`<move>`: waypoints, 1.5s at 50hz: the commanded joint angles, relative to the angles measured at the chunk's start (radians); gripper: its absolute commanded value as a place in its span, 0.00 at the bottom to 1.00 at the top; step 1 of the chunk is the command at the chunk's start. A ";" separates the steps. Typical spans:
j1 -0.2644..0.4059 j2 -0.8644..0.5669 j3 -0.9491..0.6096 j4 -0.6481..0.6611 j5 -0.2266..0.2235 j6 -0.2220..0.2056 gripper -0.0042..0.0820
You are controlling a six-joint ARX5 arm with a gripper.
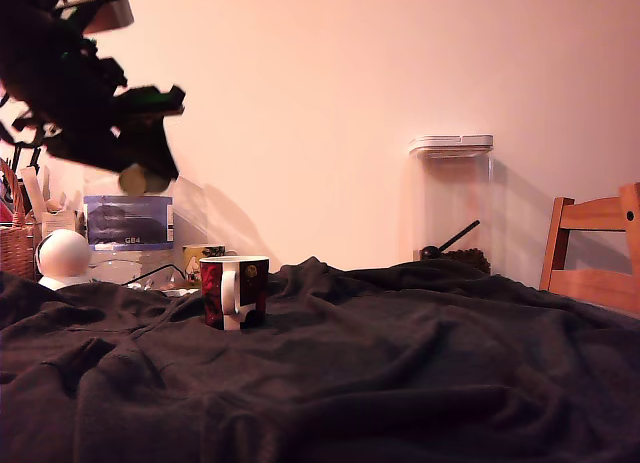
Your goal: Pick up the coffee capsules from the table one by one and drop them inside the nearest coffee cup
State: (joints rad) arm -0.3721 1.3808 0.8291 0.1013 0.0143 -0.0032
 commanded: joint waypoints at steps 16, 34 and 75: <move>-0.021 0.045 -0.002 0.177 0.015 -0.019 0.34; -0.021 0.225 0.166 0.206 0.031 -0.019 0.34; 0.018 0.591 0.656 -0.192 0.090 -0.037 0.34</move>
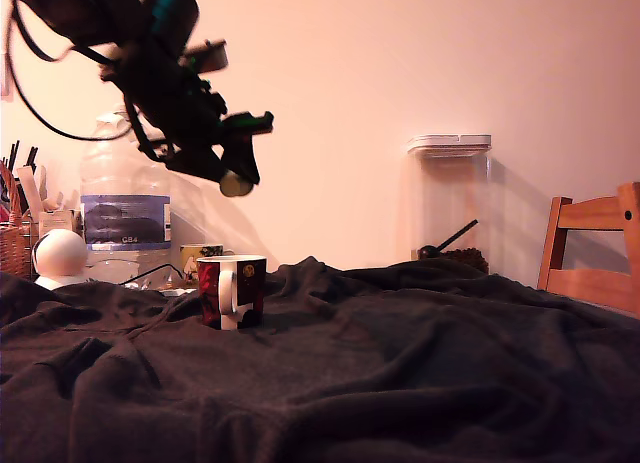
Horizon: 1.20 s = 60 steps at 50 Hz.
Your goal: Pick up the coffee capsules from the table one by one and drop them inside the nearest coffee cup
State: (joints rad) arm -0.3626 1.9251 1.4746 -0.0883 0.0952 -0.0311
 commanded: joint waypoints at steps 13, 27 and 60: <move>0.031 0.121 0.045 -0.028 0.032 -0.022 0.34; 0.034 0.164 0.046 -0.039 0.037 -0.025 0.34; 0.034 0.164 0.046 -0.065 0.040 -0.025 0.34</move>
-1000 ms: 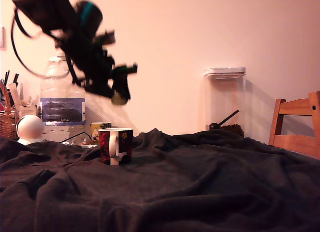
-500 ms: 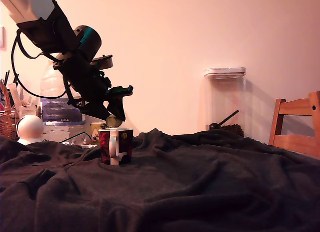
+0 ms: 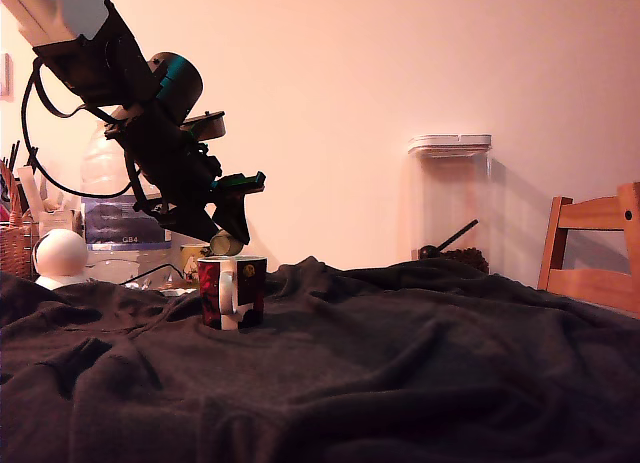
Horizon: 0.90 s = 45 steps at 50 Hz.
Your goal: Pick up the coffee capsules from the table one by one and drop them inside the nearest coffee cup
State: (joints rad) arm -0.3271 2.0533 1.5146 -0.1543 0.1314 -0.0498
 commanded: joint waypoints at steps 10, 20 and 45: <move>-0.001 0.035 0.006 0.002 0.002 -0.003 0.62; -0.001 0.035 0.006 0.018 0.000 -0.003 0.82; -0.017 -0.032 0.005 0.028 0.044 0.001 0.21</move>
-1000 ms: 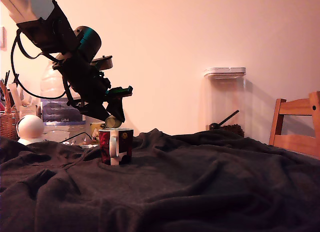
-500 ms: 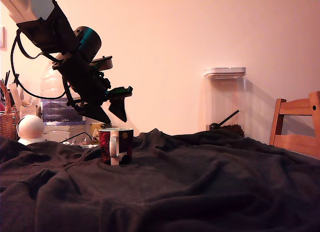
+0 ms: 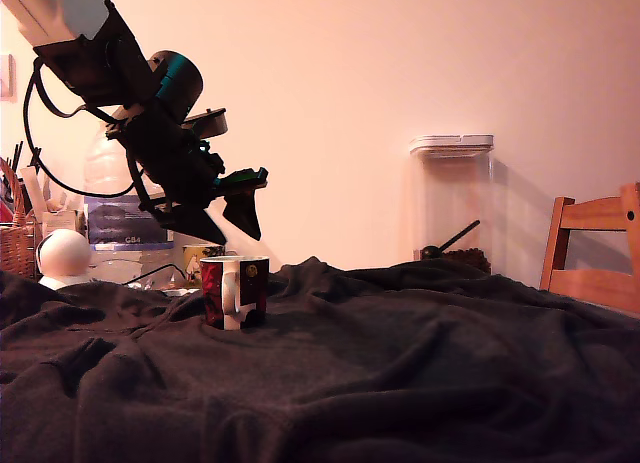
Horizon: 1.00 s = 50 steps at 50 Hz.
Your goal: Pick up the coffee capsules from the table one by one and drop them inside the nearest coffee cup
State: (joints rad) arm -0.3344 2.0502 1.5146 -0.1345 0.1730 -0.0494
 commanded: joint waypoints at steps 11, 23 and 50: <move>-0.029 -0.101 -0.004 -0.014 0.002 0.033 0.09; -0.035 -0.230 -0.136 0.050 -0.002 0.051 0.09; -0.035 -0.645 -0.603 0.195 -0.082 0.050 0.09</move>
State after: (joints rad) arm -0.3698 1.4384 0.9504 0.0406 0.0978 -0.0032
